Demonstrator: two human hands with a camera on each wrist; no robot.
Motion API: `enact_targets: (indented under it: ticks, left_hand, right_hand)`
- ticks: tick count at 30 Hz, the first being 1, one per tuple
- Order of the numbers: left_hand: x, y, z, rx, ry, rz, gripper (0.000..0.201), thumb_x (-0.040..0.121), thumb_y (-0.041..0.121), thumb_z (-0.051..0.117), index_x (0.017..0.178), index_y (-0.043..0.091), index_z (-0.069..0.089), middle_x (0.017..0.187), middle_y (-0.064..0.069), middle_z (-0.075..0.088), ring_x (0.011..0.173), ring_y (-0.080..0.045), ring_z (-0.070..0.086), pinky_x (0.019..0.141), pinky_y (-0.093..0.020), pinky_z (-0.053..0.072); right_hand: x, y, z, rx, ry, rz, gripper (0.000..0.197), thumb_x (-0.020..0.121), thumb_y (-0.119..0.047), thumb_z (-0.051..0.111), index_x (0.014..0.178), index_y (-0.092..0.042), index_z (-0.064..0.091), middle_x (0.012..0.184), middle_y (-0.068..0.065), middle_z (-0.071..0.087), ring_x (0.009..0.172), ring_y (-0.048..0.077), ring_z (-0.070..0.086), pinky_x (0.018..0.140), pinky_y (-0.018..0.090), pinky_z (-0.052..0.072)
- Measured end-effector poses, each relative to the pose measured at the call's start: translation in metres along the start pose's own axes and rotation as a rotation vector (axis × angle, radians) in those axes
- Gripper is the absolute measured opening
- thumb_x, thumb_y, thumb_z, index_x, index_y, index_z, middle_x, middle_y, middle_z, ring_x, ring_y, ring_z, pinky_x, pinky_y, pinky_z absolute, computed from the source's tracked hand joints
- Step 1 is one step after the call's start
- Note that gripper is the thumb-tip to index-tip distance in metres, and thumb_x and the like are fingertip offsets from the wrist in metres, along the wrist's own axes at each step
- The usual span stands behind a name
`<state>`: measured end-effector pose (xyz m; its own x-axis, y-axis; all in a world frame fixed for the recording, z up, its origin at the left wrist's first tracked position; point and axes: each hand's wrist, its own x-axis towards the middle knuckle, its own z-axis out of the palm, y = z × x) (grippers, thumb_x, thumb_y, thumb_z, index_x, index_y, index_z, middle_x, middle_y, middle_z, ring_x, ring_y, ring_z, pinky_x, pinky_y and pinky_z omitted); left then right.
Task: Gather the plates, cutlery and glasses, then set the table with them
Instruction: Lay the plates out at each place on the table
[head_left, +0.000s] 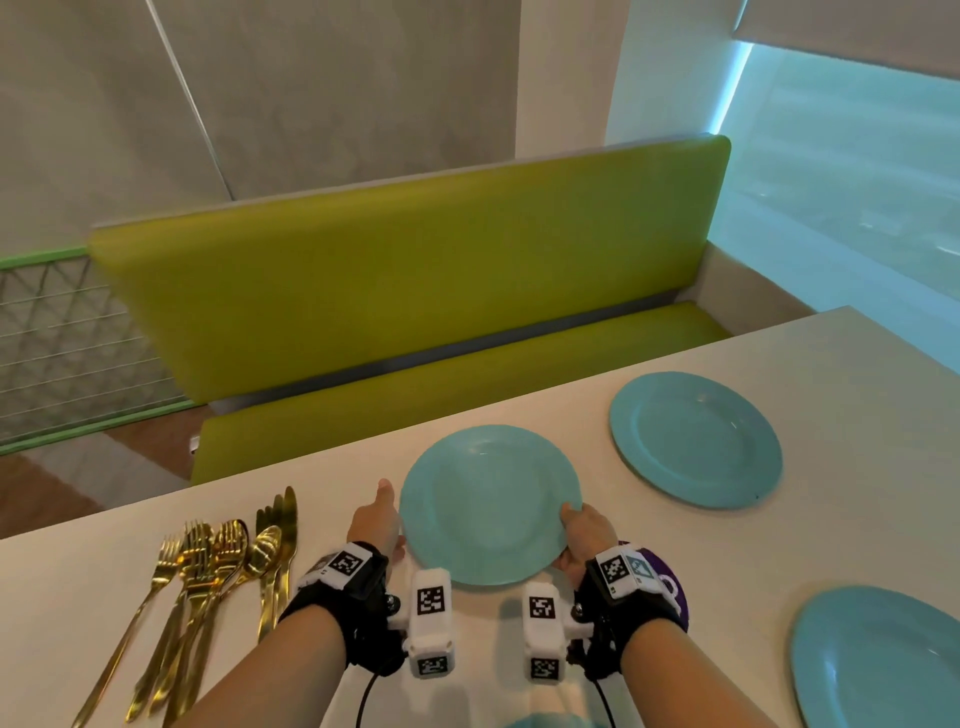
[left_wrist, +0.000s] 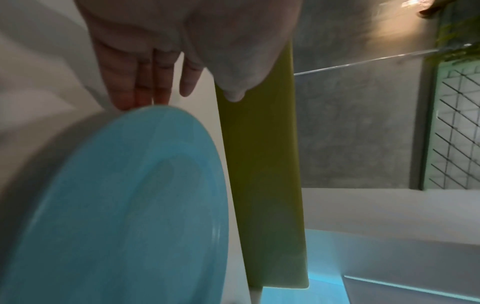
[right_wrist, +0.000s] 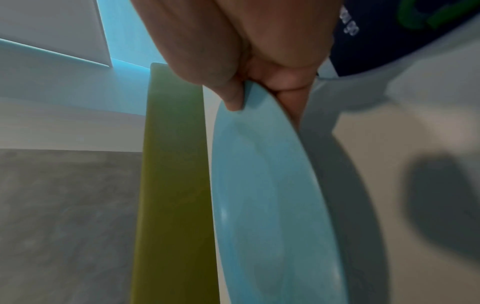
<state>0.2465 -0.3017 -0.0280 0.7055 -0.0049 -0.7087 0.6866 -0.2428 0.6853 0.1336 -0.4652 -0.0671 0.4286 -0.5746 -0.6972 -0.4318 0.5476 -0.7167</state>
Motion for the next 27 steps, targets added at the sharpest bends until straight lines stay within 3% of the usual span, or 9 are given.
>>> enact_targets:
  ticks: [3, 5, 8, 12, 16, 18, 24, 25, 27]
  left_hand:
    - [0.001, -0.003, -0.011, 0.096, 0.051, 0.039, 0.05, 0.097, 0.046, 0.032, 0.108, 0.0, 0.049, 0.081, -0.012, 0.052, 0.085, -0.03, 0.051, 0.087, -0.038, 0.047]
    - [0.001, -0.005, -0.018, 0.131, 0.068, 0.051, 0.05, 0.097, 0.045, 0.034, 0.106, -0.002, 0.05, 0.078, -0.013, 0.052, 0.085, -0.03, 0.051, 0.092, -0.041, 0.047]
    - [0.001, -0.009, -0.025, 0.158, 0.068, 0.06, 0.044, 0.097, 0.039, 0.037, 0.098, -0.002, 0.05, 0.081, -0.015, 0.052, 0.086, -0.031, 0.052, 0.097, -0.044, 0.047]
    - [-0.003, -0.01, -0.033, 0.147, 0.069, 0.053, 0.038, 0.098, 0.034, 0.038, 0.103, -0.002, 0.049, 0.092, -0.015, 0.051, 0.088, -0.03, 0.051, 0.094, -0.04, 0.046]
    - [-0.009, -0.013, -0.04, 0.156, 0.03, 0.074, 0.045, 0.098, 0.032, 0.038, 0.126, -0.003, 0.047, 0.1, -0.014, 0.049, 0.091, -0.031, 0.052, 0.095, -0.039, 0.047]
    - [-0.014, -0.014, -0.044, 0.147, 0.026, 0.07, 0.043, 0.099, 0.029, 0.038, 0.129, -0.001, 0.045, 0.103, -0.014, 0.049, 0.097, -0.033, 0.053, 0.099, -0.042, 0.047]
    - [-0.031, -0.018, -0.058, 0.082, 0.023, 0.103, 0.045, 0.098, 0.034, 0.04, 0.122, -0.003, 0.049, 0.102, -0.013, 0.051, 0.092, -0.029, 0.05, 0.092, -0.041, 0.05]
    - [-0.034, -0.018, -0.061, 0.066, 0.021, 0.104, 0.044, 0.098, 0.034, 0.04, 0.121, -0.003, 0.049, 0.1, -0.012, 0.051, 0.091, -0.029, 0.05, 0.091, -0.04, 0.049]
    - [-0.042, -0.021, -0.067, 0.045, 0.006, 0.107, 0.045, 0.098, 0.034, 0.041, 0.121, -0.003, 0.049, 0.098, -0.012, 0.051, 0.091, -0.028, 0.05, 0.091, -0.041, 0.05]
  right_hand:
    - [0.003, 0.009, 0.008, -0.06, 0.019, -0.035, 0.021, 0.095, -0.013, 0.042, 0.085, -0.005, 0.059, 0.084, 0.016, 0.063, 0.088, 0.037, 0.062, 0.089, 0.057, 0.049]
    - [0.025, 0.022, 0.011, -0.106, 0.013, -0.066, 0.022, 0.092, -0.015, 0.047, 0.081, -0.004, 0.062, 0.085, 0.021, 0.065, 0.091, 0.04, 0.063, 0.09, 0.062, 0.046]
    - [0.032, 0.024, 0.018, -0.171, 0.006, -0.049, 0.036, 0.088, -0.022, 0.055, 0.108, 0.007, 0.062, 0.104, 0.025, 0.066, 0.099, 0.038, 0.063, 0.095, 0.053, 0.048]
    - [0.0, 0.006, 0.027, -0.232, 0.038, -0.003, 0.044, 0.084, -0.016, 0.062, 0.122, 0.006, 0.055, 0.118, 0.023, 0.062, 0.108, 0.04, 0.06, 0.094, 0.047, 0.049]
    - [-0.011, 0.007, 0.032, -0.341, 0.005, 0.016, 0.047, 0.081, -0.014, 0.065, 0.121, 0.007, 0.053, 0.119, 0.022, 0.06, 0.108, 0.04, 0.059, 0.093, 0.046, 0.051]
    - [-0.014, 0.013, 0.036, -0.386, 0.003, 0.013, 0.047, 0.079, -0.011, 0.067, 0.12, 0.007, 0.051, 0.115, 0.022, 0.059, 0.109, 0.04, 0.059, 0.093, 0.047, 0.051]
    - [-0.031, 0.024, 0.037, -0.414, -0.019, 0.007, 0.038, 0.082, -0.012, 0.065, 0.113, 0.007, 0.056, 0.089, 0.019, 0.063, 0.091, 0.037, 0.064, 0.09, 0.049, 0.052]
    - [-0.035, 0.024, 0.035, -0.421, -0.044, 0.012, 0.038, 0.084, -0.012, 0.063, 0.115, 0.008, 0.055, 0.091, 0.02, 0.063, 0.089, 0.034, 0.062, 0.092, 0.048, 0.052]
    - [-0.045, 0.027, 0.032, -0.43, -0.104, 0.001, 0.043, 0.087, -0.013, 0.06, 0.124, 0.006, 0.051, 0.117, 0.024, 0.059, 0.091, 0.028, 0.054, 0.093, 0.044, 0.052]
